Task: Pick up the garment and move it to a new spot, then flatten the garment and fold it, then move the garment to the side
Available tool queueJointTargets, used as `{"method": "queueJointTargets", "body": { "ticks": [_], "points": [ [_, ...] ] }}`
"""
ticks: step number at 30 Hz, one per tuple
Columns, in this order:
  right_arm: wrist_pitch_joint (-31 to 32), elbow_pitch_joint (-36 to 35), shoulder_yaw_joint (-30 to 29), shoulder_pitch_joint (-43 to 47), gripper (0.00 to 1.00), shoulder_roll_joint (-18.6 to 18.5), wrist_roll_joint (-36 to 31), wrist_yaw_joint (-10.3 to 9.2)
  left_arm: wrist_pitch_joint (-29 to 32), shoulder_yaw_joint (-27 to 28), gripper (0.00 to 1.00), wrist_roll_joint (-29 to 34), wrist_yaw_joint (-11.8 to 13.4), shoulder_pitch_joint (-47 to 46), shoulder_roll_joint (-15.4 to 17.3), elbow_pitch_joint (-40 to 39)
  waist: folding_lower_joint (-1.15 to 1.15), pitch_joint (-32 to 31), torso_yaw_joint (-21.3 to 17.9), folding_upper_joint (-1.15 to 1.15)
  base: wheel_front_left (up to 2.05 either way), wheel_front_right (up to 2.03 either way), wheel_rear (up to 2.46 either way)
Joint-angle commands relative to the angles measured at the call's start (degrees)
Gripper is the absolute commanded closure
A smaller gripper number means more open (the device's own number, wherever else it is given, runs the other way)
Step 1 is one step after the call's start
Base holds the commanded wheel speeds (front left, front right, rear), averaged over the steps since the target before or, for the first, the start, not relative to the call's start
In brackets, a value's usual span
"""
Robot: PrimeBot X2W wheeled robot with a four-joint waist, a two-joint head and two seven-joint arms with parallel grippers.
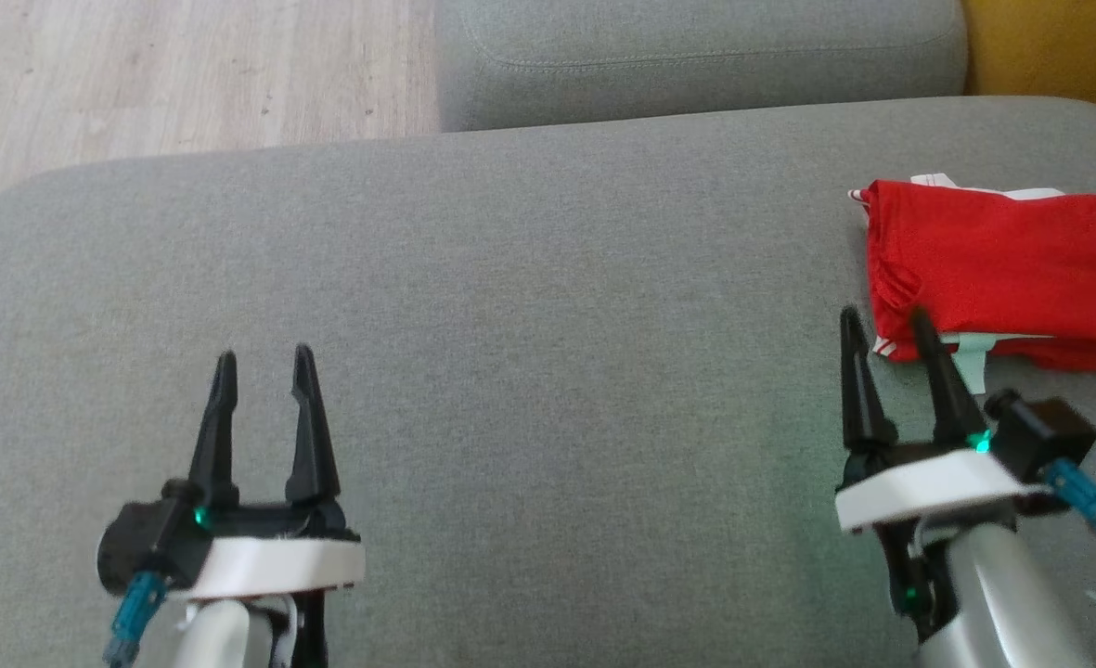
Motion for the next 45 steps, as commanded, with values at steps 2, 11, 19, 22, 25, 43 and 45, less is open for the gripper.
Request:
{"method": "queueJointTargets", "body": {
  "ticks": [2,11,19,22,25,43,45],
  "points": [
    [-1.3,-0.6,1.5,-0.8,0.0,0.1,0.6,-0.05,-0.3,2.3,0.0,-0.6,0.0,-1.3,0.3,-1.3,0.01,0.0,0.0,0.0,0.0,0.0,0.0],
    [-1.7,-0.7,1.8,-0.7,0.0,0.1,1.1,-0.05,-0.3,3.4,0.0,-0.3,1.1,-0.9,0.3,-1.4,0.01,0.2,-0.1,0.0,0.0,0.0,0.0],
    [-1.7,-1.5,2.3,-0.5,0.0,0.1,1.5,-0.05,-0.3,3.7,0.0,-0.3,0.5,-0.6,0.3,-2.6,0.01,0.1,-0.2,0.0,0.0,0.0,0.0],
    [-1.7,-1.7,2.6,-0.5,0.0,0.1,1.8,-0.05,-0.3,3.9,0.0,-0.6,0.7,-0.4,0.3,-2.8,0.01,0.1,-0.2,0.0,0.0,0.0,0.0],
    [-1.7,-1.8,2.8,-0.5,0.0,0.1,2.1,-0.05,-0.3,3.9,0.0,-1.4,0.7,-0.2,0.3,-2.4,0.01,0.2,-0.3,0.0,0.0,0.0,0.0],
    [0.1,3.0,0.9,2.4,1.0,0.0,6.7,0.0,1.3,2.0,1.0,-7.1,0.5,1.7,0.0,3.1,0.01,0.1,-0.4,0.0,0.0,0.0,0.0],
    [0.4,2.9,0.7,2.4,1.0,-0.1,8.0,0.0,1.6,2.2,1.0,-8.3,0.4,1.6,0.0,3.2,0.01,0.1,-0.4,0.0,0.0,0.0,0.0]
  ]
}}
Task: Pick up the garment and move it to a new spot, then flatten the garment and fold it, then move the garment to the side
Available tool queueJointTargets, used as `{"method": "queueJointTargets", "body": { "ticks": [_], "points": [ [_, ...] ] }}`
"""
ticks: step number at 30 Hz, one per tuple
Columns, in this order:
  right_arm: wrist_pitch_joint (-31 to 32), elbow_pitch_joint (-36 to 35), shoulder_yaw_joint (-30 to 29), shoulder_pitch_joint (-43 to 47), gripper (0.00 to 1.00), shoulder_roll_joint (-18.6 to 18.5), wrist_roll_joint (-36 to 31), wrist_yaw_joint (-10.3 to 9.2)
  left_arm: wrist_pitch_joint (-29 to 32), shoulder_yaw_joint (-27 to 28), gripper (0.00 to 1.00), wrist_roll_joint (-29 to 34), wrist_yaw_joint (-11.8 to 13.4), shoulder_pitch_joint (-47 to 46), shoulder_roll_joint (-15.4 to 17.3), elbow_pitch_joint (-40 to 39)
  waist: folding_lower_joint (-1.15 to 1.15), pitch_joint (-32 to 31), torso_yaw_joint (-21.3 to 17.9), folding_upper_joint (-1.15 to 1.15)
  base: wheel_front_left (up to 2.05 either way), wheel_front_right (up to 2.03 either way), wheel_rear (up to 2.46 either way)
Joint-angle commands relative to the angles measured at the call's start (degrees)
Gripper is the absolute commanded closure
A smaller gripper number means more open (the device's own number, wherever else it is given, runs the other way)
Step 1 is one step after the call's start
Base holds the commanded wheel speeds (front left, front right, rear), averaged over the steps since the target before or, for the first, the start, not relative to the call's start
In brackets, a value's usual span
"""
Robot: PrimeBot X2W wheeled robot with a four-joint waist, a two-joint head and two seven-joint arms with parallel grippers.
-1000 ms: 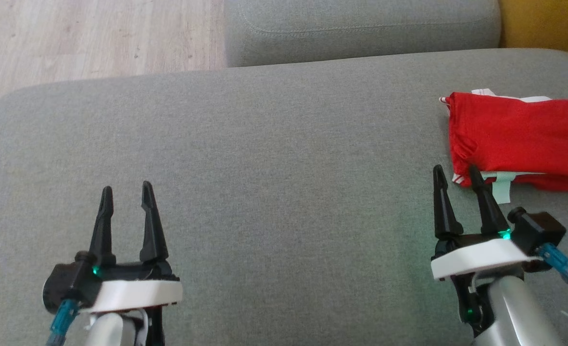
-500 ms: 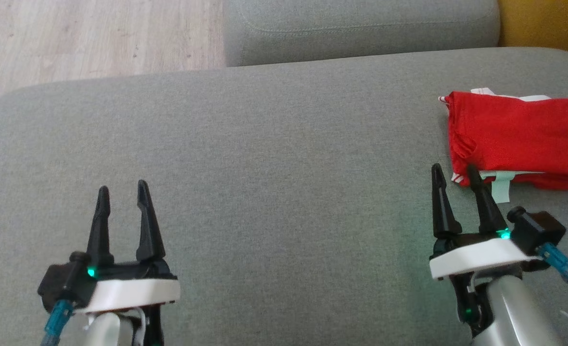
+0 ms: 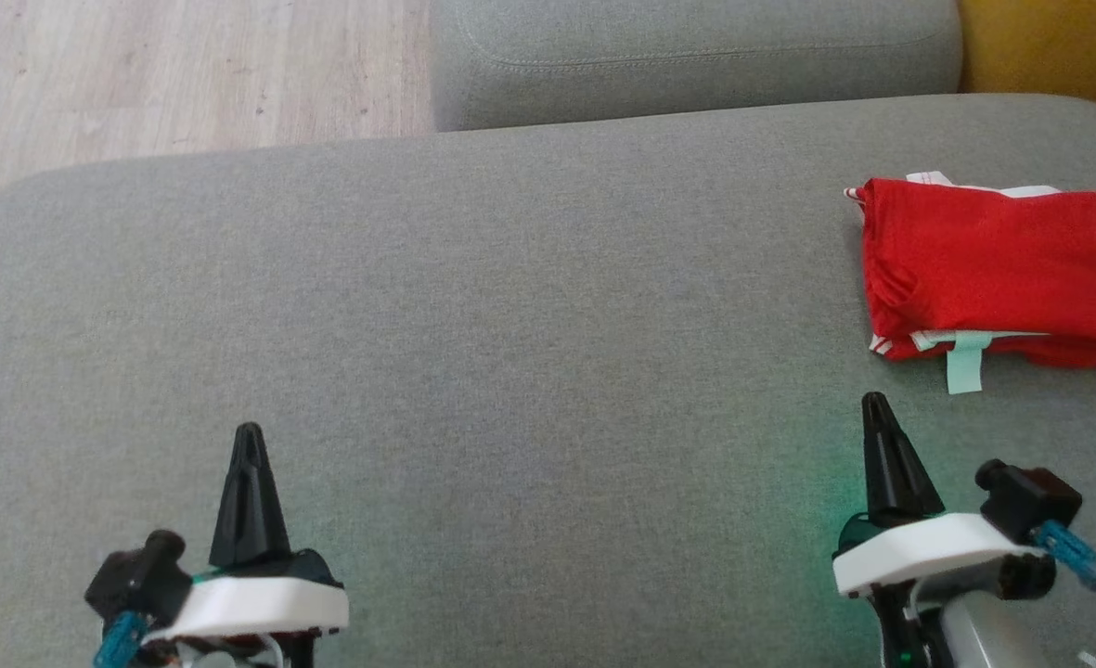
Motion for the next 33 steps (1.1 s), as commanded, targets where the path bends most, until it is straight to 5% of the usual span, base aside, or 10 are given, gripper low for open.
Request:
{"method": "queueJointTargets", "body": {
  "ticks": [1,33],
  "points": [
    [0.3,-2.2,-0.3,-2.7,1.0,-0.3,1.7,0.0,0.4,0.8,1.0,-1.4,-0.4,-2.4,0.1,-1.7,0.0,0.0,0.0,0.0,0.0,0.0,0.0],
    [5.0,-4.0,-2.6,-2.4,1.0,-0.9,21.3,-0.02,5.7,3.8,1.0,-20.0,-2.0,-3.5,0.3,-0.6,0.0,-0.8,-0.1,0.0,0.0,0.0,0.0]
  ]
}}
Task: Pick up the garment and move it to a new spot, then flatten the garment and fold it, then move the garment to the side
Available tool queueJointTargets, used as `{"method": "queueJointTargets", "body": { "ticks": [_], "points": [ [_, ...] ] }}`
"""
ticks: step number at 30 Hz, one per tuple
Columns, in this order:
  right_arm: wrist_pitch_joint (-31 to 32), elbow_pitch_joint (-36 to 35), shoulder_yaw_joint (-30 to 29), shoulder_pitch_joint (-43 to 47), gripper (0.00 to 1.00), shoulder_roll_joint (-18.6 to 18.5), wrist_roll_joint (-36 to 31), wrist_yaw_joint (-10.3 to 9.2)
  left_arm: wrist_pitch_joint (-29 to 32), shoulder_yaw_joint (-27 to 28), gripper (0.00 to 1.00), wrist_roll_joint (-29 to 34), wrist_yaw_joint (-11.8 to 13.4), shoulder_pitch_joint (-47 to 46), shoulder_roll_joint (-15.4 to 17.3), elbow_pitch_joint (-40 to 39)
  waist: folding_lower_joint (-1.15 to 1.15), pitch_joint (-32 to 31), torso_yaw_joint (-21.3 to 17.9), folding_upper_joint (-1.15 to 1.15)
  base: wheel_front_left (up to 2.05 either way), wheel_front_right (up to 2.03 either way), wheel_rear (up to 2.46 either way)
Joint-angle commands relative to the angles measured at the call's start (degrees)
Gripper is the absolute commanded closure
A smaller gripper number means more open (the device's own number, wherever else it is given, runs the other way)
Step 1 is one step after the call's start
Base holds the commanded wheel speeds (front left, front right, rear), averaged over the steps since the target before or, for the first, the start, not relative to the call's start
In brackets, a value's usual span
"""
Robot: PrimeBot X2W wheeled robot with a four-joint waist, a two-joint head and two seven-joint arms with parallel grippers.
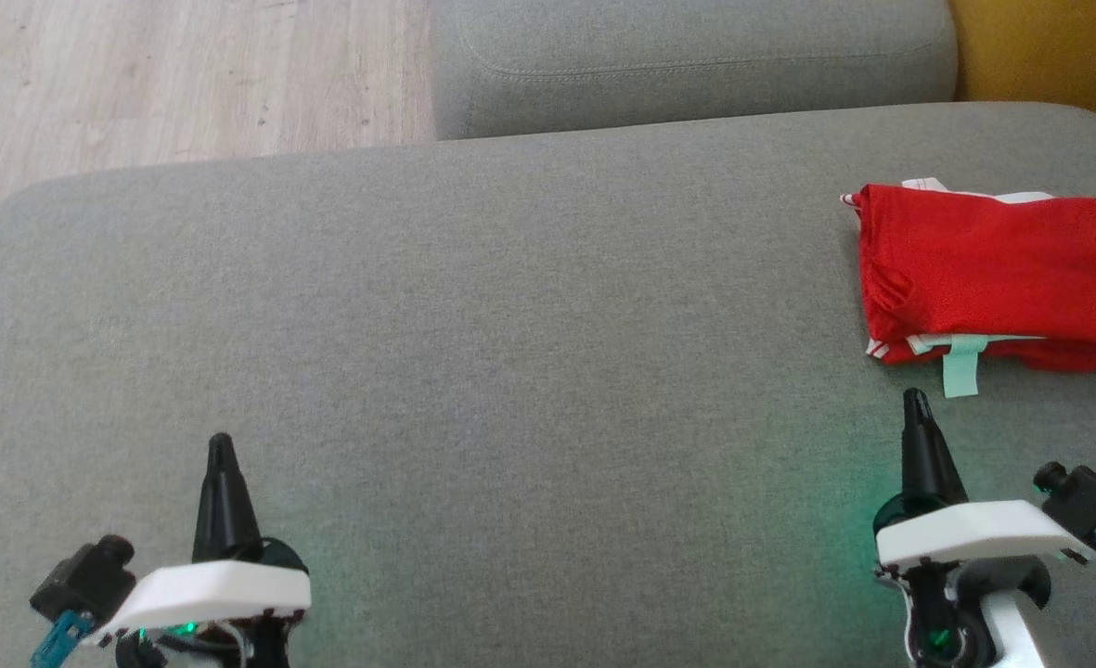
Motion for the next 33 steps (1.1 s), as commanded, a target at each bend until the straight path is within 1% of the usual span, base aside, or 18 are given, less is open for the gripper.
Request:
{"method": "queueJointTargets", "body": {
  "ticks": [1,33],
  "points": [
    [0.4,-2.3,-0.2,-2.4,1.0,-0.9,1.7,-0.02,0.4,1.7,1.0,-1.5,-0.5,-2.6,0.3,-1.5,0.0,0.0,0.0,0.0,0.0,0.0,0.0],
    [5.5,-4.1,-3.1,-2.2,1.0,-1.0,21.0,-0.03,5.8,4.8,1.0,-20.0,-2.0,-3.7,0.4,-0.4,0.0,-0.8,-0.1,0.0,0.0,0.0,0.0]
  ]
}}
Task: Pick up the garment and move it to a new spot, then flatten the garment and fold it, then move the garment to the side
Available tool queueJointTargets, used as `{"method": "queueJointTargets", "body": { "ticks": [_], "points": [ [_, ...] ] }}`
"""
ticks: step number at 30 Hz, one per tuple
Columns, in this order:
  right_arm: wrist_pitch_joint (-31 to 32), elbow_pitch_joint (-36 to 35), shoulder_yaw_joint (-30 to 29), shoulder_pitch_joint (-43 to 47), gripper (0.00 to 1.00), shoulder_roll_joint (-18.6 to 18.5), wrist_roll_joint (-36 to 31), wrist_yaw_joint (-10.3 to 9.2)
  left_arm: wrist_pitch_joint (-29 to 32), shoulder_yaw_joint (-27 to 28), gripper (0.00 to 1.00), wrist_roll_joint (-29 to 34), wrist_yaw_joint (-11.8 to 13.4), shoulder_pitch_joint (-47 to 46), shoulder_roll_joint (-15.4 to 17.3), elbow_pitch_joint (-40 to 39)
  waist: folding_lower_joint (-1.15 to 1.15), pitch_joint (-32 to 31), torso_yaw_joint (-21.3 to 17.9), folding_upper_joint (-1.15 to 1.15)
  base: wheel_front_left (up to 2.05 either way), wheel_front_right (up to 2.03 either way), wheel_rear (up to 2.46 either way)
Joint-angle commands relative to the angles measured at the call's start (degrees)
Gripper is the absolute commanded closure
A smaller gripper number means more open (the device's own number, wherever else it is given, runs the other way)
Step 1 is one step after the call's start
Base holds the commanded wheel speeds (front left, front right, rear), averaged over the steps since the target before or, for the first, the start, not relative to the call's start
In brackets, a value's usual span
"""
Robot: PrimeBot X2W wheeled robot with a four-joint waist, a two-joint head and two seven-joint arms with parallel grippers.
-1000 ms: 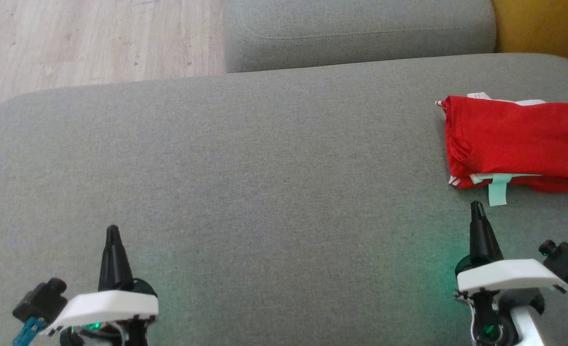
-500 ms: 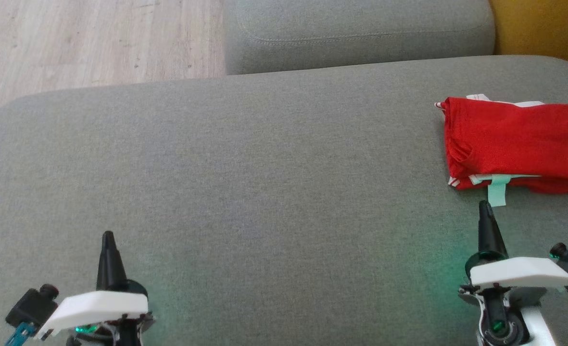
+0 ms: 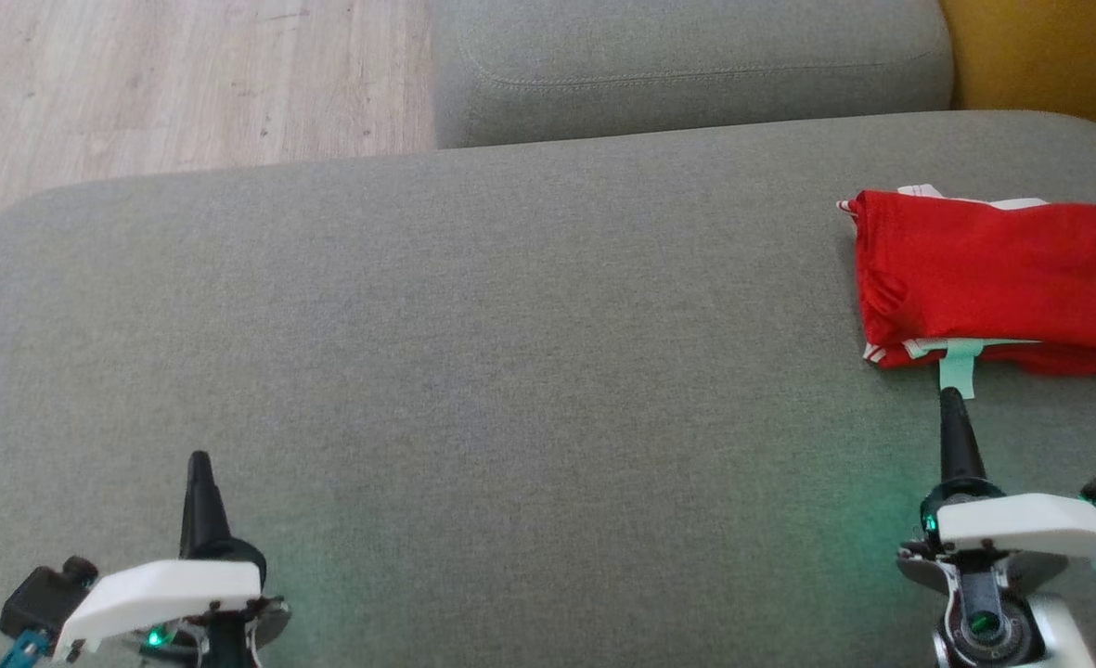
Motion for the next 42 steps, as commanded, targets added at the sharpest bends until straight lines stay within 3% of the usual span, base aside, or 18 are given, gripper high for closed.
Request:
{"method": "queueJointTargets", "body": {
  "ticks": [1,42],
  "points": [
    [0.8,-2.4,0.2,-2.2,1.0,-1.0,1.7,-0.03,0.6,1.7,1.0,-1.6,-0.5,-3.2,0.4,-1.6,0.0,0.0,0.0,0.0,0.0,0.0,0.0],
    [7.6,-4.8,-3.9,-1.9,1.0,-0.9,26.0,-0.05,7.6,5.7,1.0,-25.3,-2.5,-4.5,0.5,-0.3,0.0,-1.1,-0.1,0.0,0.0,0.0,0.0]
  ]
}}
